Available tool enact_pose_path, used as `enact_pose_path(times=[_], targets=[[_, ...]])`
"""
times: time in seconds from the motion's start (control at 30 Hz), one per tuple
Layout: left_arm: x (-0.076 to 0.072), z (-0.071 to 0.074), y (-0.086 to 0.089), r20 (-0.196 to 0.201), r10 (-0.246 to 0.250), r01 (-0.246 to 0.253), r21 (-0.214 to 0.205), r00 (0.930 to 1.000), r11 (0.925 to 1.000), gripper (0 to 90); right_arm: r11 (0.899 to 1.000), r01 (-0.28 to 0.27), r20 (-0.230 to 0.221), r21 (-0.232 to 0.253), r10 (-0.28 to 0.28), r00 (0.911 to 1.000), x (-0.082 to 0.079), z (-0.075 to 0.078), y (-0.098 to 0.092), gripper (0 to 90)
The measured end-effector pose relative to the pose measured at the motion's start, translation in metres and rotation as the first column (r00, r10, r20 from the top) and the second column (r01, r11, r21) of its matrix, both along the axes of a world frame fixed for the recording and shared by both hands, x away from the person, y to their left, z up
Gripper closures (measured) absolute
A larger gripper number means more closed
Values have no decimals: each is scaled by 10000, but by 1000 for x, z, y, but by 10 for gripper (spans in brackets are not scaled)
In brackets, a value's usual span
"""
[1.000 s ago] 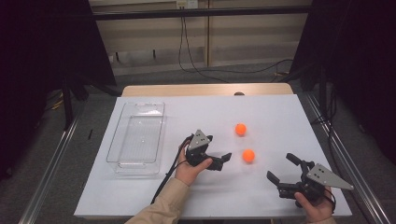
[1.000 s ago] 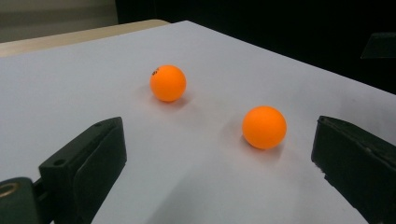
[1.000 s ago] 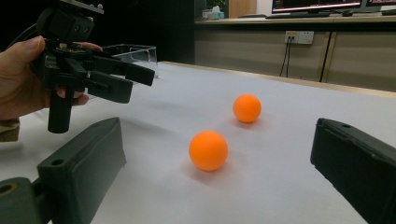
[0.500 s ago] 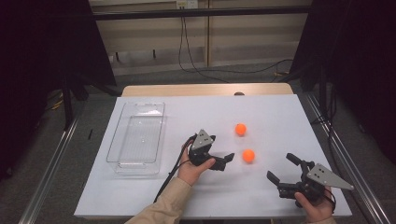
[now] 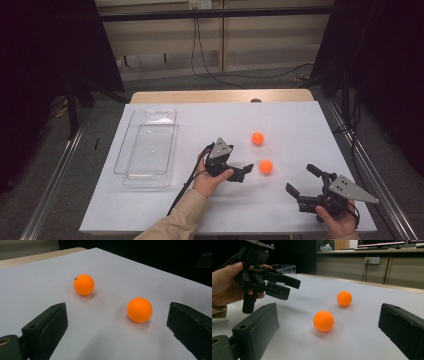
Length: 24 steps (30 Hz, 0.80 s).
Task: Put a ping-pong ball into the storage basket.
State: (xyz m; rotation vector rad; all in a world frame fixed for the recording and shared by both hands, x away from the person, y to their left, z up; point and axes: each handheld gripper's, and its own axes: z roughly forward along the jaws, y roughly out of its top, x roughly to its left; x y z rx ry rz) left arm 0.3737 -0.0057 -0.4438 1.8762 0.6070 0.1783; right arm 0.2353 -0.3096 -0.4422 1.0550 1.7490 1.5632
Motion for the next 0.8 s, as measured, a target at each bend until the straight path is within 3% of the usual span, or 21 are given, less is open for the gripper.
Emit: enact_pose_path(times=[0.8], targets=[[3, -4, -18, -327, -180, 198, 559, 9993, 9982, 33, 10000, -38, -35, -15, 38, 10000, 1, -1, 1, 26]])
